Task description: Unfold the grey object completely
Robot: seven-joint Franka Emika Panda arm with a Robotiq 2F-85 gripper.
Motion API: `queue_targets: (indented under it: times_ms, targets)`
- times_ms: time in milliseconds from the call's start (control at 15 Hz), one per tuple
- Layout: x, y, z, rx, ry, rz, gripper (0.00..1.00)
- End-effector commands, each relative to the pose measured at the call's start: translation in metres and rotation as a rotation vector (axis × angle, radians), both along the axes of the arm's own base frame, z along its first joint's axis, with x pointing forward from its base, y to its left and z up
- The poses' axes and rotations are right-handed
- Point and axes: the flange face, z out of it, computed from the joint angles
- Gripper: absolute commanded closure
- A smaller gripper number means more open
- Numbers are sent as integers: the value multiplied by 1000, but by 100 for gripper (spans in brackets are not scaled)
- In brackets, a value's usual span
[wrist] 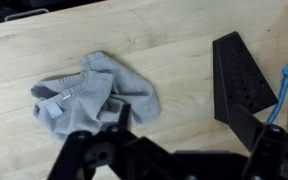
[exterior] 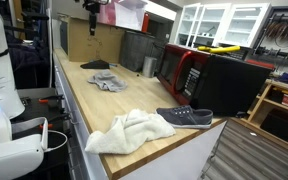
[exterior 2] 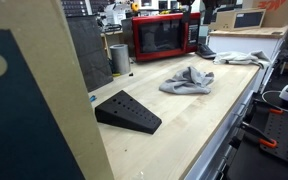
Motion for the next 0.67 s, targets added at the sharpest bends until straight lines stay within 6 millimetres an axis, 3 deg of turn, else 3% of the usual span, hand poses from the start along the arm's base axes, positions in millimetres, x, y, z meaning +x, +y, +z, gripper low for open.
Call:
queue_targets:
  times_ms: [0,600]
  targets:
    - [0,0,1,0,1,0,0]
    - [7,0,-6,1,17,-17,0]
